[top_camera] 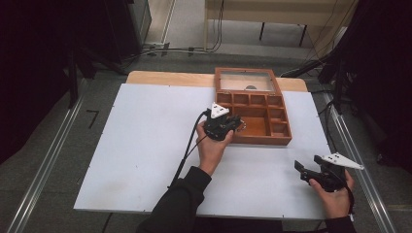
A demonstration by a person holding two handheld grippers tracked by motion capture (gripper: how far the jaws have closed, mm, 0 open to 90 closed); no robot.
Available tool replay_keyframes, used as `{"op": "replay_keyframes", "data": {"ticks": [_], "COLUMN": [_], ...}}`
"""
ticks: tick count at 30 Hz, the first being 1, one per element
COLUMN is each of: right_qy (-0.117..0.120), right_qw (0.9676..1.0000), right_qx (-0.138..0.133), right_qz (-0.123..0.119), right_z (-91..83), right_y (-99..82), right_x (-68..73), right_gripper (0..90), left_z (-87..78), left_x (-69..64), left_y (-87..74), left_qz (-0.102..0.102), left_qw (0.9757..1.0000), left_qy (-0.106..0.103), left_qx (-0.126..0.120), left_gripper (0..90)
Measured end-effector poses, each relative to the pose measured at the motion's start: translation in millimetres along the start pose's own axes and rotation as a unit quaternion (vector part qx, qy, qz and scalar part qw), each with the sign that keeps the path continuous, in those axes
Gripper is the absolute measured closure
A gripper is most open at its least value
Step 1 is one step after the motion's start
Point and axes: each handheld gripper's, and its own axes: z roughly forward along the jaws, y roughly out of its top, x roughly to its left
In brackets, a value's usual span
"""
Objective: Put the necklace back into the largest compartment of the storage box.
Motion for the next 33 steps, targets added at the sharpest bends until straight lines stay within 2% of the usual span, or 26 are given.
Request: {"op": "replay_keyframes", "data": {"ticks": [17, 27, 33], "right_qy": [0.001, 0.001, 0.003], "right_qw": [1.0000, 1.0000, 1.0000], "right_qx": [0.000, 0.000, 0.001], "right_qz": [-0.006, -0.009, -0.009], "right_z": [0.8, 0.8, 1.1], "right_y": [0.3, 0.1, 0.1], "right_x": [0.4, 1.1, 1.5], "right_gripper": [17.9, 18.0, 18.1], "left_z": [34.7, 50.4, 59.0], "left_x": [-10.5, -13.6, -14.5], "left_y": [2.4, 2.9, 5.2], "left_qz": [0.008, 0.023, 0.033], "left_qw": [0.9999, 0.9995, 0.9989], "left_qy": [0.004, 0.011, 0.022], "left_qx": [0.009, 0.020, 0.025], "left_gripper": [82.7, 82.7, 82.7]}}
